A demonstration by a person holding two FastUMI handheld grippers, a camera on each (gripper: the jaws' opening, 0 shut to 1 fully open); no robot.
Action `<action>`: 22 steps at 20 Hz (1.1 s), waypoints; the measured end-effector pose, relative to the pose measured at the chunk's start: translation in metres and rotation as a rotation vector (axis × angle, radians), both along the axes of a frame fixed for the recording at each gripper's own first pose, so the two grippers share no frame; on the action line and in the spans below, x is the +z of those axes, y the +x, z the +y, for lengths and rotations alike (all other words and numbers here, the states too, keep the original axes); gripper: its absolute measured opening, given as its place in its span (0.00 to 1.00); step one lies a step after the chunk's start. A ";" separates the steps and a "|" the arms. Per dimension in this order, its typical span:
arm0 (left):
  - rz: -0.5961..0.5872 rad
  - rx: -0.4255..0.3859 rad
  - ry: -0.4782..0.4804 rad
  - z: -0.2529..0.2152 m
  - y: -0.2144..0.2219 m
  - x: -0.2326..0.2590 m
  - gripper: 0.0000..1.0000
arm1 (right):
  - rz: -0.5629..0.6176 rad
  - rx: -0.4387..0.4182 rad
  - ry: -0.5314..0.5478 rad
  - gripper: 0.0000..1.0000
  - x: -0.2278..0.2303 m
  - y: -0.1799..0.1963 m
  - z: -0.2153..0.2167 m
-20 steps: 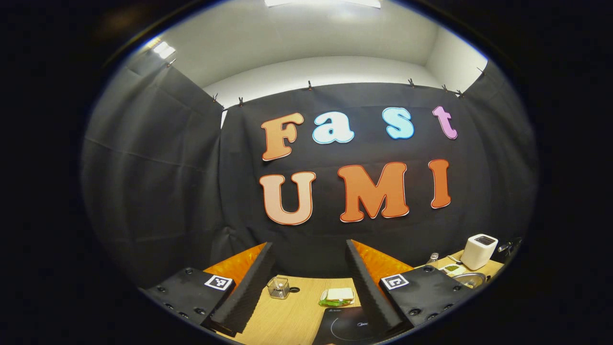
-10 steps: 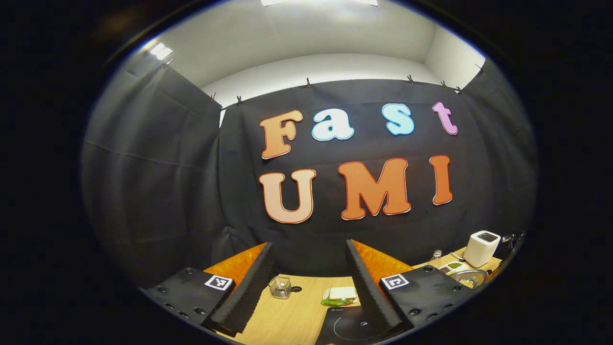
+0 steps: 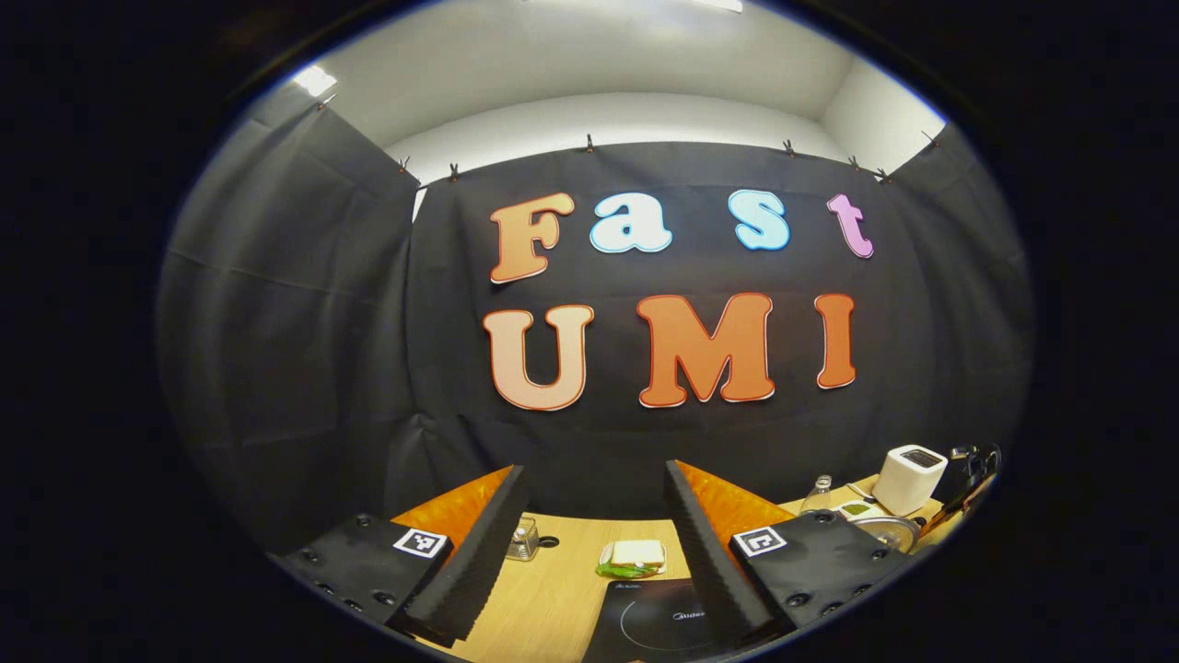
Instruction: First push the handle of the pot to place it horizontally, then grasp the pot with both hands and set it on the induction cooktop.
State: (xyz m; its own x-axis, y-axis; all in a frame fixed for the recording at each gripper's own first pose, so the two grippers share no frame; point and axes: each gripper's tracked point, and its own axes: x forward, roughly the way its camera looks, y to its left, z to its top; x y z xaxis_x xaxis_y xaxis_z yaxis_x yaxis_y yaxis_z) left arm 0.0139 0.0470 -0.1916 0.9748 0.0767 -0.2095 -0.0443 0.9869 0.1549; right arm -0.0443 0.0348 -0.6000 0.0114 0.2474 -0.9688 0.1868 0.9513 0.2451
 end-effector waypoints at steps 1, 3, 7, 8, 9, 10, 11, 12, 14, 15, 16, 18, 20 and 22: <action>0.012 -0.005 -0.003 -0.004 0.001 -0.005 0.97 | -0.008 -0.003 -0.008 0.00 -0.002 0.005 -0.006; 0.035 -0.018 -0.010 -0.012 0.002 -0.017 0.97 | 0.006 -0.020 -0.014 0.00 -0.007 0.009 -0.013; 0.080 -0.045 -0.029 -0.031 0.004 -0.038 0.97 | -0.018 -0.028 -0.009 0.00 -0.006 0.020 -0.016; 0.090 -0.053 -0.037 -0.037 0.006 -0.042 0.97 | -0.027 -0.037 -0.005 0.00 -0.004 0.025 -0.019; 0.102 -0.063 -0.046 -0.045 0.006 -0.048 0.97 | -0.037 -0.044 -0.001 0.00 -0.001 0.028 -0.022; 0.117 -0.076 -0.054 -0.055 0.007 -0.055 0.97 | -0.053 -0.048 -0.005 0.00 0.003 0.031 -0.026; 0.136 -0.092 -0.060 -0.064 0.006 -0.063 0.98 | -0.070 -0.046 -0.009 0.00 0.008 0.033 -0.029; 0.158 -0.109 -0.062 -0.073 0.007 -0.072 0.97 | -0.089 -0.034 -0.007 0.00 0.014 0.035 -0.032; 0.207 -0.146 -0.067 -0.097 0.006 -0.090 0.98 | -0.134 -0.017 -0.010 0.00 0.029 0.041 -0.039; 0.239 -0.167 -0.075 -0.109 0.005 -0.102 0.97 | -0.158 -0.008 -0.006 0.01 0.038 0.042 -0.037; 0.274 -0.190 -0.088 -0.124 0.005 -0.115 0.97 | -0.183 0.005 0.006 0.04 0.045 0.045 -0.035; 0.357 -0.230 -0.113 -0.150 0.001 -0.149 0.97 | -0.219 0.034 0.036 0.14 0.062 0.047 -0.027; 0.439 -0.244 -0.118 -0.167 -0.002 -0.179 0.98 | -0.248 0.071 0.044 0.28 0.071 0.044 -0.021; 0.521 -0.252 -0.129 -0.182 -0.006 -0.205 0.98 | -0.280 0.102 0.044 0.42 0.079 0.047 -0.021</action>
